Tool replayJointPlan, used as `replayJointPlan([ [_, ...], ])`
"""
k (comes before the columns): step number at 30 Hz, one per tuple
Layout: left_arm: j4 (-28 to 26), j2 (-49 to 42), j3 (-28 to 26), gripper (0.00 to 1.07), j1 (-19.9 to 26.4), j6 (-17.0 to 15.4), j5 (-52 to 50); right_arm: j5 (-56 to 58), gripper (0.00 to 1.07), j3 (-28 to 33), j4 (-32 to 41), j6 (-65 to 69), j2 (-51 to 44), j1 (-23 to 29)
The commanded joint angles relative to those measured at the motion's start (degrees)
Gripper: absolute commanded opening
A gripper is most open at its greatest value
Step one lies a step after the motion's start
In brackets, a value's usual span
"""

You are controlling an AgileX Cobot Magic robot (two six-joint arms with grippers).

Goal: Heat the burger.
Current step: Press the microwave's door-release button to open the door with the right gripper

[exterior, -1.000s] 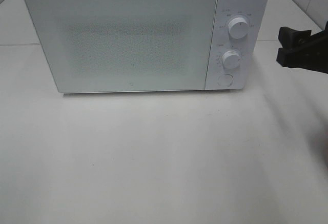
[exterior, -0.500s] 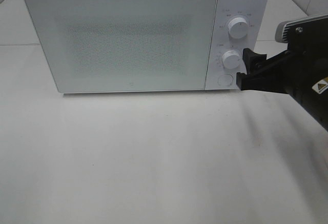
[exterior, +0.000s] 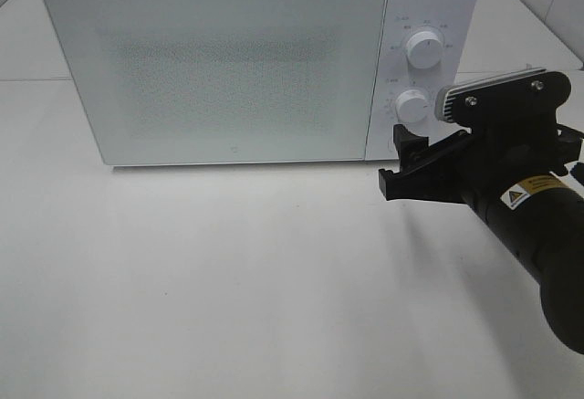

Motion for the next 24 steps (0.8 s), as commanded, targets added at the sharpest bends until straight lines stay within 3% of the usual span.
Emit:
replayJointPlan([
  [1, -0.06, -0.69, -0.06, 1.00, 0.11, -0.06, -1.03, -1.95, 0.74, 0.00, 0.06, 5.61, 0.06, 0.23],
  [5, -0.06, -0.69, -0.06, 1.00, 0.11, -0.06, -1.03, -2.18, 0.71, 0.00, -0.11, 13.81, 0.06, 0.23],
  [9, -0.06, -0.69, -0.06, 1.00, 0.11, -0.06, -1.03, -2.18, 0.61, 0.00, -0.11, 33.92, 0.06, 0.23],
  [10, -0.06, -0.69, -0.06, 1.00, 0.11, -0.06, -1.03, -2.18, 0.61, 0.00, -0.11, 33.92, 0.06, 0.23],
  [12, -0.06, -0.69, -0.06, 1.00, 0.11, -0.06, -1.03, -2.18, 0.52, 0.00, -0.06, 49.85, 0.06, 0.23],
  [15, -0.06, -0.69, -0.06, 1.00, 0.11, -0.06, -1.03, -2.18, 0.44, 0.00, 0.06, 59.42, 0.06, 0.23],
  [17, -0.06, -0.69, -0.06, 1.00, 0.11, -0.06, -1.03, -2.18, 0.30, 0.00, 0.00, 73.40, 0.06, 0.23],
  [18, -0.06, -0.69, -0.06, 1.00, 0.11, -0.06, -1.03, -2.18, 0.30, 0.00, 0.00, 73.40, 0.06, 0.23],
  [19, -0.06, -0.69, -0.06, 1.00, 0.11, -0.06, -1.03, -2.12, 0.22, 0.00, 0.00, 81.47, 0.06, 0.23],
  [22, -0.06, -0.69, -0.06, 1.00, 0.11, -0.06, -1.03, -1.95, 0.13, 0.00, -0.11, 91.79, 0.06, 0.23],
  [24, -0.06, -0.69, -0.06, 1.00, 0.11, -0.06, -1.03, -1.72, 0.11, 0.00, -0.11, 94.48, 0.06, 0.23],
])
